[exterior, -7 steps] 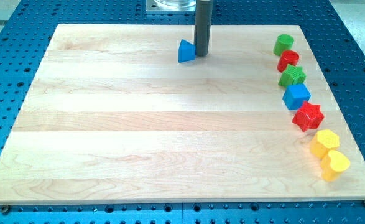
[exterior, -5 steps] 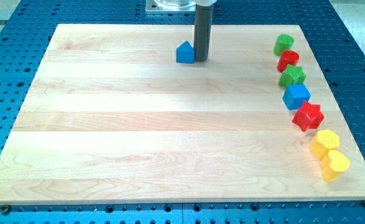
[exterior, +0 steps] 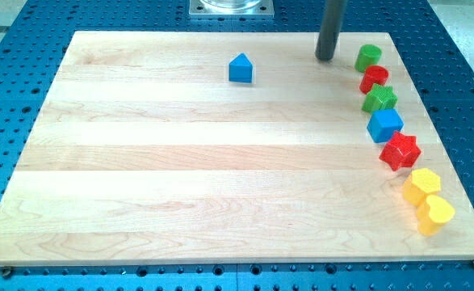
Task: Place the blue triangle and green circle horizontally
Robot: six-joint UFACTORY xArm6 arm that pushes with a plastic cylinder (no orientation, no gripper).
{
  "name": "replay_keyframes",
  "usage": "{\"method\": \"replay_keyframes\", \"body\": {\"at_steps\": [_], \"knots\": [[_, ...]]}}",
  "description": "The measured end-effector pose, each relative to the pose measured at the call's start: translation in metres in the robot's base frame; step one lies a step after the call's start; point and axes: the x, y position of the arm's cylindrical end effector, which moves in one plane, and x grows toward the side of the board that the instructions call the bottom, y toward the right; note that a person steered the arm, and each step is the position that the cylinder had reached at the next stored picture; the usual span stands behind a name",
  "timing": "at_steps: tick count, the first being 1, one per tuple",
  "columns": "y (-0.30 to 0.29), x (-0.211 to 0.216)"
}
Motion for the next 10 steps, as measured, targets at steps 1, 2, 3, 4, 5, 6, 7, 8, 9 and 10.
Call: {"method": "replay_keyframes", "body": {"at_steps": [1,2,3,4,5,6,7,8,9,10], "knots": [[0.031,-0.010],[0.054,-0.014],[0.068,-0.014],[0.079,-0.014],[0.096,-0.014],[0.116,-0.012],[0.127,0.014],[0.119,0.063],[0.115,0.079],[0.115,0.079]]}}
